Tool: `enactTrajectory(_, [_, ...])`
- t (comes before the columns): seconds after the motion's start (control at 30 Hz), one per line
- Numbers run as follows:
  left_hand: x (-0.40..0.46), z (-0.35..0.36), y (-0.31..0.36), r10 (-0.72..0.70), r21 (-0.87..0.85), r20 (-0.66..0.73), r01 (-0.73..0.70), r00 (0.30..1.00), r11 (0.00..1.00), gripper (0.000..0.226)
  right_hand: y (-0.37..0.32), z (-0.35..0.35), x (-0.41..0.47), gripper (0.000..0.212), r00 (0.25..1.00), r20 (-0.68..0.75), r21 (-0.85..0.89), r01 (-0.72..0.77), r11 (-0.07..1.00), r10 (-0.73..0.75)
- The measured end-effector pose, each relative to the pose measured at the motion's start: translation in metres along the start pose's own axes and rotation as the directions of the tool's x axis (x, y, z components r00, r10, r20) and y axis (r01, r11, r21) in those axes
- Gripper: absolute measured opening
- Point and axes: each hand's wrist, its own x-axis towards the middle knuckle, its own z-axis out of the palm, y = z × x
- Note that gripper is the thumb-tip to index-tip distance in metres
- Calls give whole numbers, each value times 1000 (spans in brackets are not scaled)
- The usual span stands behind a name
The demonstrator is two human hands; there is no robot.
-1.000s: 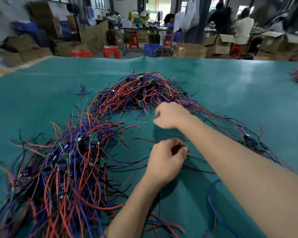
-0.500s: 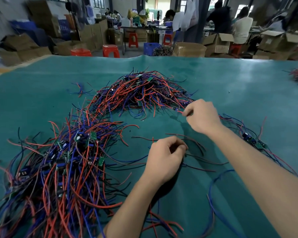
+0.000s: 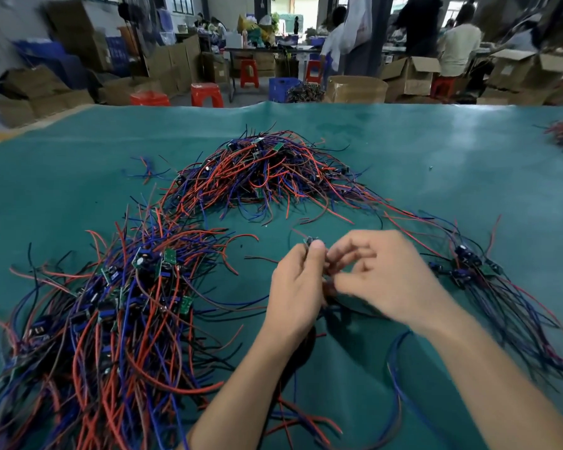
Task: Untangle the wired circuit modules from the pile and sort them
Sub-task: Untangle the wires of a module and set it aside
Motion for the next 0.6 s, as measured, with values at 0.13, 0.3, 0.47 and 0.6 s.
enactTrajectory(0.13, [1, -1, 1, 48, 73, 36, -51, 998, 996, 36, 16, 5, -7, 22, 998, 61, 148, -36, 988, 27])
enactTrajectory(0.3, [-3, 0, 2, 33, -47, 153, -26, 988, 999, 33, 32, 2, -2, 18, 982, -187, 16, -5, 1000, 8])
enactTrajectory(0.47, [-3, -3, 3, 22, -136, 180, 2, 983, 991, 23, 32, 7, 0, 25, 956, -292, 131, -2, 991, 41])
enactTrajectory(0.6, [-5, -1, 1, 76, -44, 247, -67, 966, 997, 27, 31, 9, 1, 17, 990, -86, 265, -86, 960, 112])
